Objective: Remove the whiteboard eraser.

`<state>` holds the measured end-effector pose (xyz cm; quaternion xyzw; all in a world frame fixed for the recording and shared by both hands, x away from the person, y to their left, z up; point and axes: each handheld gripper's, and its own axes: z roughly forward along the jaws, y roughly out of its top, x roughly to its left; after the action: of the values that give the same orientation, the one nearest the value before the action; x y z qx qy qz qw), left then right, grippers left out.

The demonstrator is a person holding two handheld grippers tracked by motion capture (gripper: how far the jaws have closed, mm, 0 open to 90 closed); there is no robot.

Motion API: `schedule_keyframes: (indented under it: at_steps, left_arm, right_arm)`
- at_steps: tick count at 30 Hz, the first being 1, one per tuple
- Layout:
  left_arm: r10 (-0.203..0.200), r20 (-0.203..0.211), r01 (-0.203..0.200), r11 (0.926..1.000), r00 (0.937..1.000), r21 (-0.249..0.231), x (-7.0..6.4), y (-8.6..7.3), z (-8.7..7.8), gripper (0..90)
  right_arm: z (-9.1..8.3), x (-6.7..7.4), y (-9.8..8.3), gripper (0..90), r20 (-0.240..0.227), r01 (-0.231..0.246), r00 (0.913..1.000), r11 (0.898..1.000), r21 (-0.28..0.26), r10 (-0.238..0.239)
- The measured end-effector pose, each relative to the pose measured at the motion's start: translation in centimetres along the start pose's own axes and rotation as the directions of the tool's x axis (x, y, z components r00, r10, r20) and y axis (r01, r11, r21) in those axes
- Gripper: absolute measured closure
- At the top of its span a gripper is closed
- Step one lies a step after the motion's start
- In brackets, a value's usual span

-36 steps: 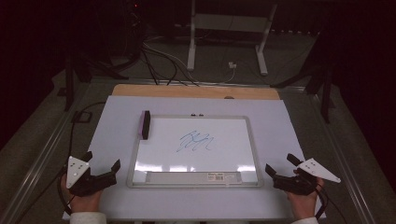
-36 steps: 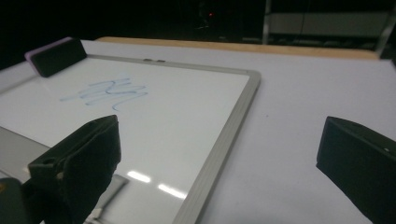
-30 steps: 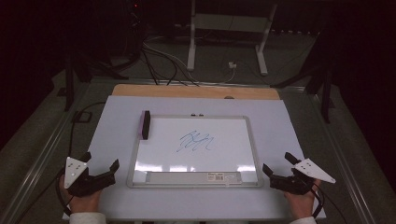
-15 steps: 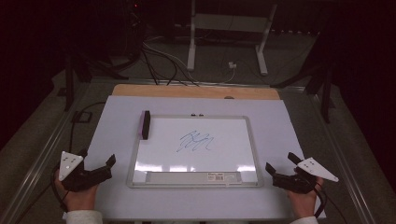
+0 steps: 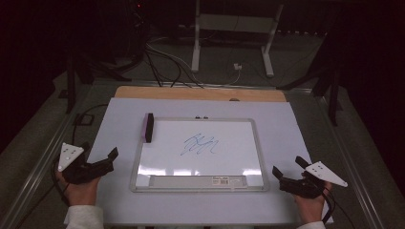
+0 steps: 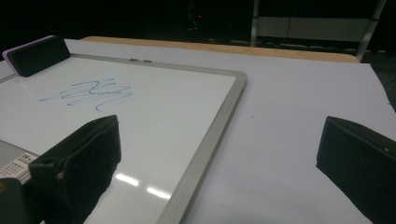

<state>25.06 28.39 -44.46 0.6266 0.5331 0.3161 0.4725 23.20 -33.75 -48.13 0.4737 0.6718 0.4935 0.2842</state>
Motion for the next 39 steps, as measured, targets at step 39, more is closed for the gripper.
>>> schedule_keyframes:
  at_steps: [39]
  left_arm:
    - [-0.032,0.036,0.026,0.9905,0.9989,0.135,-1.1,2.5,9.6,1.2]
  right_arm:
    - [0.2,0.1,-0.1,0.1,-0.014,-0.004,0.9999,1.000,0.014,0.004]
